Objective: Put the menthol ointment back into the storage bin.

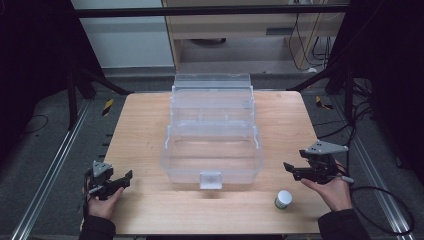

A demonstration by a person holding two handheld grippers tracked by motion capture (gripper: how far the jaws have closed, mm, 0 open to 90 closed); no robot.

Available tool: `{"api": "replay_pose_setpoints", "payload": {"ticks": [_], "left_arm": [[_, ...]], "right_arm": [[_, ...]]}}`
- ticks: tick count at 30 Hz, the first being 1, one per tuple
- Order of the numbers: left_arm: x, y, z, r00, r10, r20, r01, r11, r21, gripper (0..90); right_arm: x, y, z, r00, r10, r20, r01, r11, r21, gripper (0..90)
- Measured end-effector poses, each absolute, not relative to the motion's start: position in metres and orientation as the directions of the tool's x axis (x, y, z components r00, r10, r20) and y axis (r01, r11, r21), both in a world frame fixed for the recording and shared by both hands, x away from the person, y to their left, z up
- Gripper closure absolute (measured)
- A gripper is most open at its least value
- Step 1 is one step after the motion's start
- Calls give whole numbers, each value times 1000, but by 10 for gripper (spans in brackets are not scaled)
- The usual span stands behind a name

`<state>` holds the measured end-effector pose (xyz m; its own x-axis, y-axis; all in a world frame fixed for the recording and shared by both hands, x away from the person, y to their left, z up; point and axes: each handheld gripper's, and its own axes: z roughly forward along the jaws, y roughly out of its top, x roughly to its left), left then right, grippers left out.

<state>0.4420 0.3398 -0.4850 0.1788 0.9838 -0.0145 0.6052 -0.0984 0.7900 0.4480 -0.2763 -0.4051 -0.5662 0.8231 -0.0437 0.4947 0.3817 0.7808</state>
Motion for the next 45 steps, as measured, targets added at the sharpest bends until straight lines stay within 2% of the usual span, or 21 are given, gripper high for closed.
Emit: {"api": "replay_pose_setpoints", "payload": {"ticks": [19, 36, 45], "left_arm": [[443, 339, -486, 189, 982, -10, 617, -111, 779, 254], [444, 338, -488, 197, 980, -10, 623, -117, 773, 253], [444, 338, -488, 200, 980, -8, 626, -121, 771, 253]], "right_arm": [[438, -253, -381, -718, 691, -86, 482, 583, 654, 282], [430, -237, -393, -829, 555, -67, 462, 748, 477, 297], [429, -236, -403, -849, 527, -40, 460, 775, 434, 318]]}}
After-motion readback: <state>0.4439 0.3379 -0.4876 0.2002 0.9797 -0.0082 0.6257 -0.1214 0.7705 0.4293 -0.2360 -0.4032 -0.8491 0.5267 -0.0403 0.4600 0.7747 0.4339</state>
